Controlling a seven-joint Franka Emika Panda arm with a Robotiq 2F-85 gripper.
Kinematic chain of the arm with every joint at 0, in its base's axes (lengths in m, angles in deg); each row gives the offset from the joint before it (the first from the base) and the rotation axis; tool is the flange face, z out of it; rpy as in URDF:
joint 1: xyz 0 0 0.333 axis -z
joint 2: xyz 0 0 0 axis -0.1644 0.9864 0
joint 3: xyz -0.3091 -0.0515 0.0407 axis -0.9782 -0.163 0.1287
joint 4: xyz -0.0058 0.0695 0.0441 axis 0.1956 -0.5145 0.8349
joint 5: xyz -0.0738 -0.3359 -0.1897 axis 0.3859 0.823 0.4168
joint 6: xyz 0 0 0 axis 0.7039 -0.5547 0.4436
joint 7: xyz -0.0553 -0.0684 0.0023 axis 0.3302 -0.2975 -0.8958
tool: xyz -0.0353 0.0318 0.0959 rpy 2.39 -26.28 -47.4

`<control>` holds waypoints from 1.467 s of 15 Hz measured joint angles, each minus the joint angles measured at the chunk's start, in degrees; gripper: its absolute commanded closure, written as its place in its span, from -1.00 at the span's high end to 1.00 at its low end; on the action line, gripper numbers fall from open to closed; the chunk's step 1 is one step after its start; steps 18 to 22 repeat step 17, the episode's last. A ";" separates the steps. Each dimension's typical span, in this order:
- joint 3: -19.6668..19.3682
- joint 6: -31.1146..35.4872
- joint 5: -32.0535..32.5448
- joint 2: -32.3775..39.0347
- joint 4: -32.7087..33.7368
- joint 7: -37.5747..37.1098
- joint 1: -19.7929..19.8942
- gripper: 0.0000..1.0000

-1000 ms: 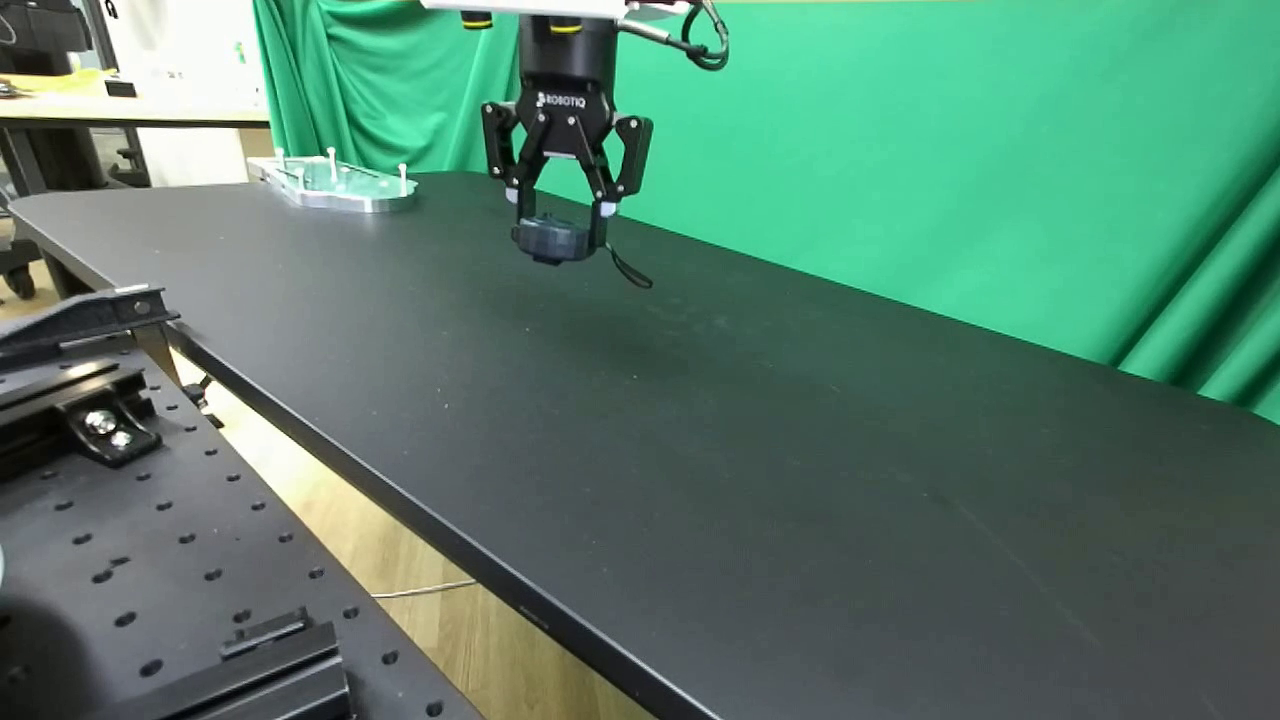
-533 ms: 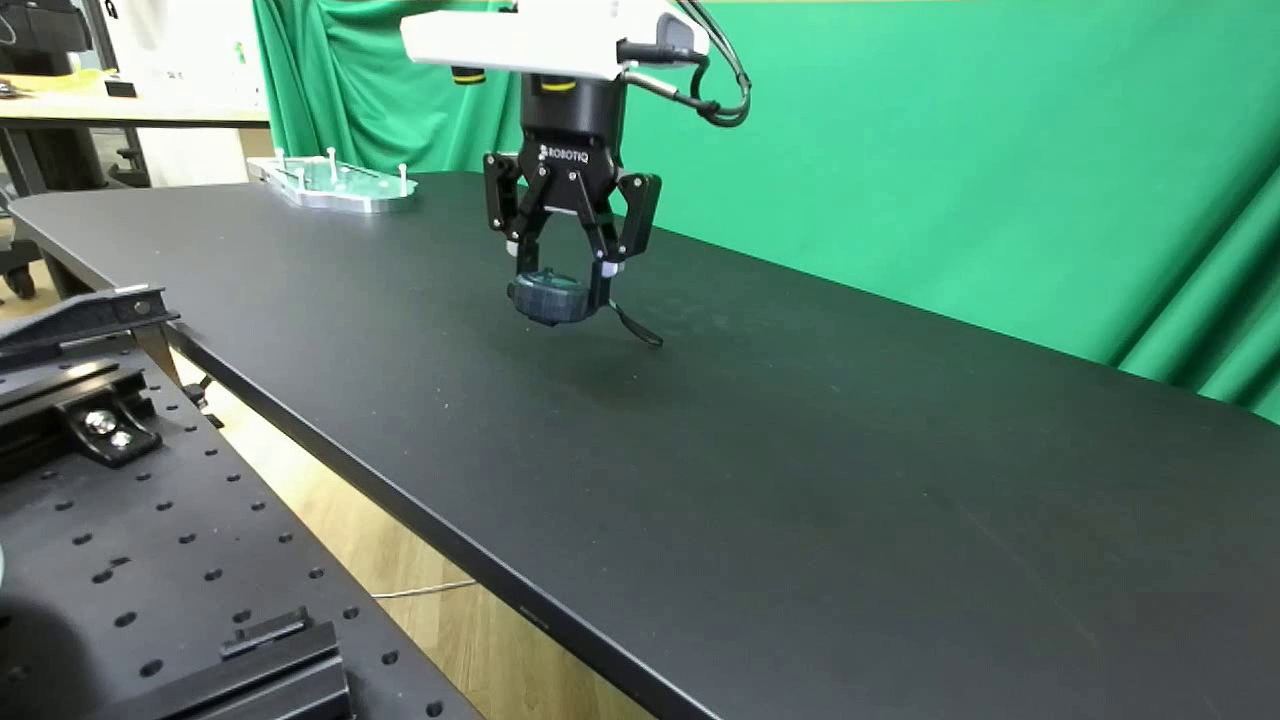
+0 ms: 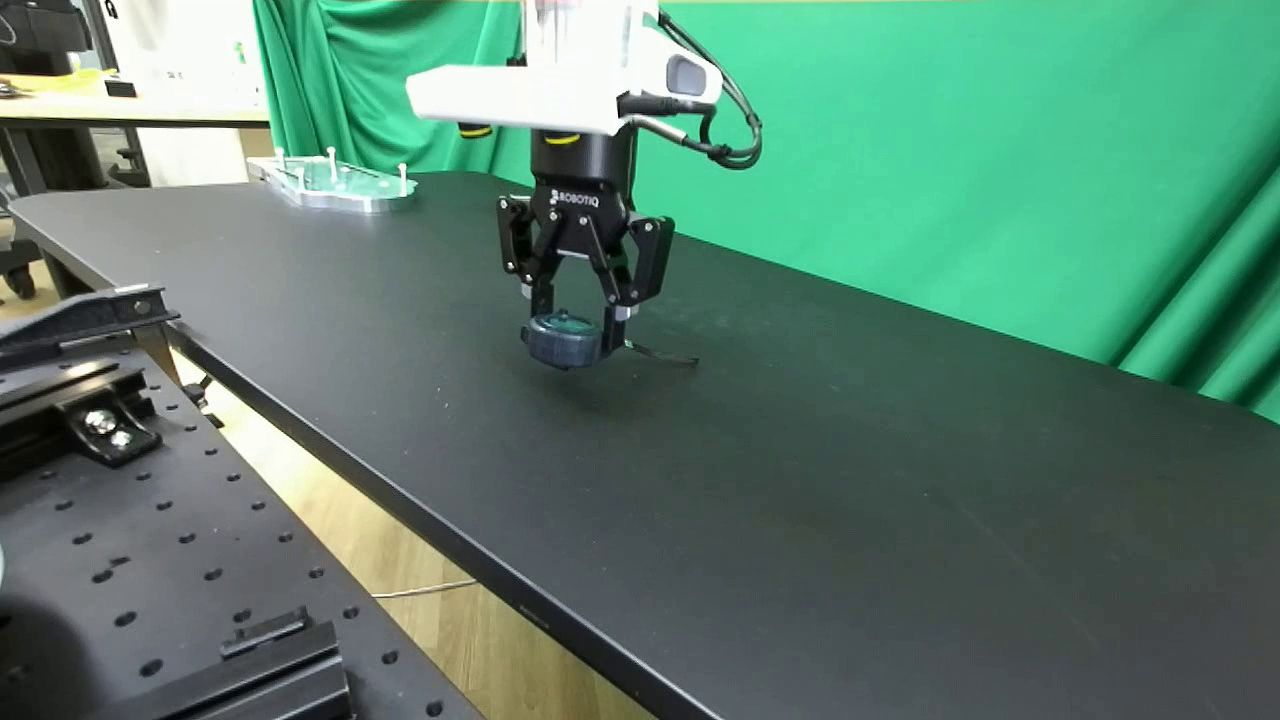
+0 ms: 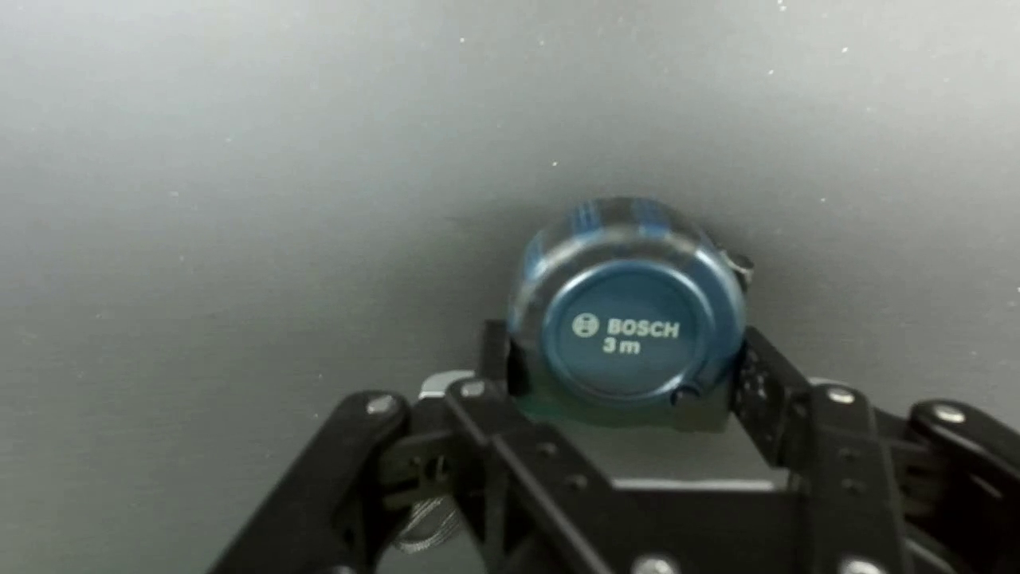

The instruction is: Move the measuring tape towards you

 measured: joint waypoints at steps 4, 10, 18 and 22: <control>-0.95 0.91 -0.31 1.39 -0.01 -0.49 -0.38 0.98; 1.83 0.82 -8.61 0.76 -0.01 1.80 -0.39 1.00; 7.87 -5.51 -20.04 -7.46 0.06 6.90 -0.39 1.00; 7.87 -5.51 -20.04 -7.46 0.06 6.90 -0.39 1.00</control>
